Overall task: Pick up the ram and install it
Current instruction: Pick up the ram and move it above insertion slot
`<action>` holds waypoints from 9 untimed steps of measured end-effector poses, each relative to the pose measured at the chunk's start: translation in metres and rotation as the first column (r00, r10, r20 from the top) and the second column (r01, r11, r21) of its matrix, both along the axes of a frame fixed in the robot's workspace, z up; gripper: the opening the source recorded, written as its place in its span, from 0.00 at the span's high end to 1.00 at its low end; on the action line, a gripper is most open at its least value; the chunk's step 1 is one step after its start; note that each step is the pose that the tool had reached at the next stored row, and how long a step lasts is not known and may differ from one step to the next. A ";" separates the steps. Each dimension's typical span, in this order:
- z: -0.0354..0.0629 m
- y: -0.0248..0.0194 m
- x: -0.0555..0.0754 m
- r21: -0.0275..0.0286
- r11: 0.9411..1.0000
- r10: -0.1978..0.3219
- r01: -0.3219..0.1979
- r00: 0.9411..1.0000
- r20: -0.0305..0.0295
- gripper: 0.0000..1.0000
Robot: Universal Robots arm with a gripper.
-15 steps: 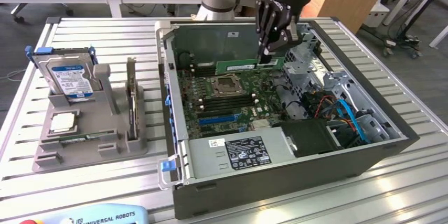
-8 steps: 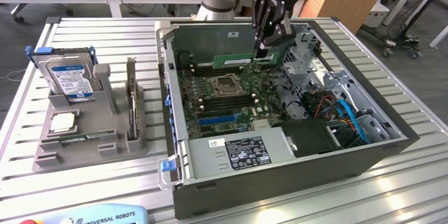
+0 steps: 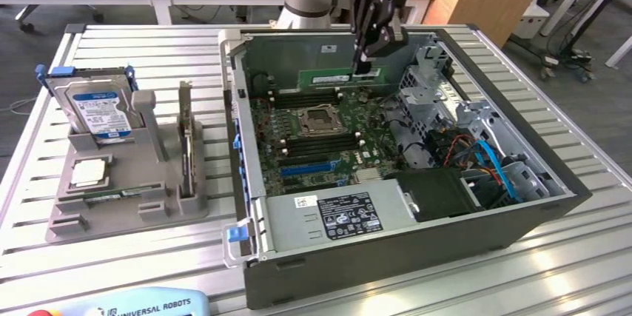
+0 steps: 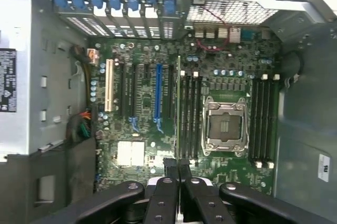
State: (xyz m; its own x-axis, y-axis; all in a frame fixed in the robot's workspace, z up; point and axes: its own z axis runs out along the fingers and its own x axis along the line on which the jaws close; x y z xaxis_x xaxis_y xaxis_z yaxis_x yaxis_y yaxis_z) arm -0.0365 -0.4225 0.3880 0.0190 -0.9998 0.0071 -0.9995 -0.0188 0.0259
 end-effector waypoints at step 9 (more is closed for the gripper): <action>-0.0025 0.0115 0.000 0.005 1.000 0.000 0.000 1.000 0.000 0.88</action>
